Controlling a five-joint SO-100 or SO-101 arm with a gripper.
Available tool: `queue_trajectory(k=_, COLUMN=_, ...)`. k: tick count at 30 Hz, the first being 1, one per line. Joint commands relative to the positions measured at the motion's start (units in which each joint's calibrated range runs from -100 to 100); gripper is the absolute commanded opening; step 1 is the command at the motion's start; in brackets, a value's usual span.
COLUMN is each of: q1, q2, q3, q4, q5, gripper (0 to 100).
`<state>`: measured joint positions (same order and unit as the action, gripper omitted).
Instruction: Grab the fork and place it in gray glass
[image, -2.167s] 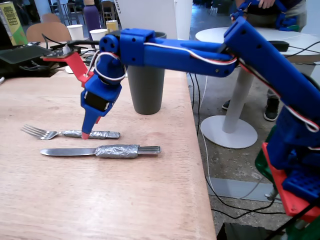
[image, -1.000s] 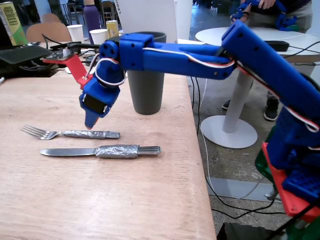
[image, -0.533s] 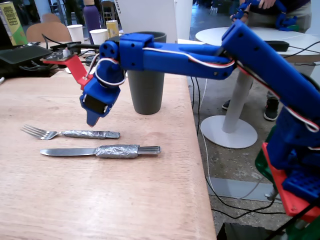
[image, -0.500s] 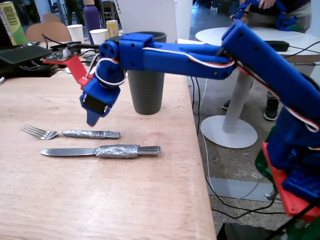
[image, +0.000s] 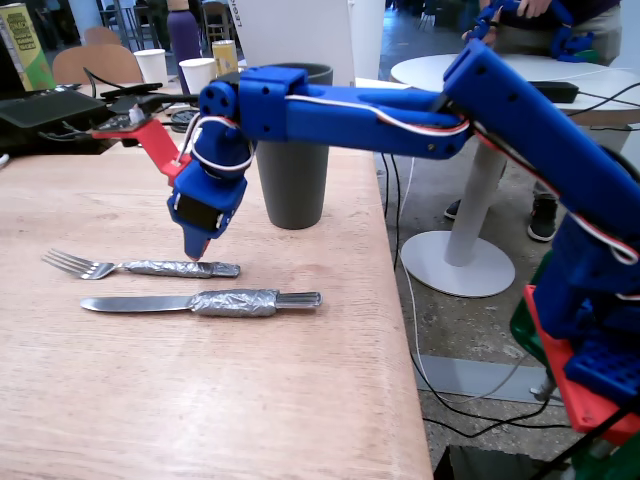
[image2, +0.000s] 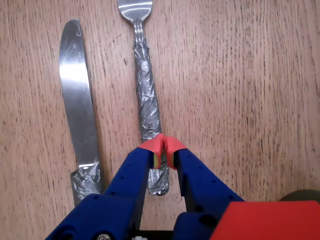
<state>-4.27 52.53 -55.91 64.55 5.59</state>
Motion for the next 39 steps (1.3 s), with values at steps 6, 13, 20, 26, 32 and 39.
queue_trajectory(k=6, q1=-1.1, q2=-1.7, q3=-1.2, q4=0.4, q5=1.9, gripper=0)
queue_trajectory(k=13, q1=-1.3, q2=-1.6, q3=-1.2, q4=3.6, q5=1.9, gripper=0)
queue_trajectory(k=20, q1=-0.8, q2=-2.8, q3=2.8, q4=3.7, q5=1.9, gripper=0)
queue_trajectory(k=26, q1=-0.8, q2=-3.6, q3=6.6, q4=10.9, q5=1.9, gripper=0)
queue_trajectory(k=32, q1=0.2, q2=-3.6, q3=7.3, q4=11.9, q5=1.8, gripper=0)
queue_trajectory(k=39, q1=0.4, q2=-4.2, q3=13.1, q4=11.8, q5=1.9, gripper=0)
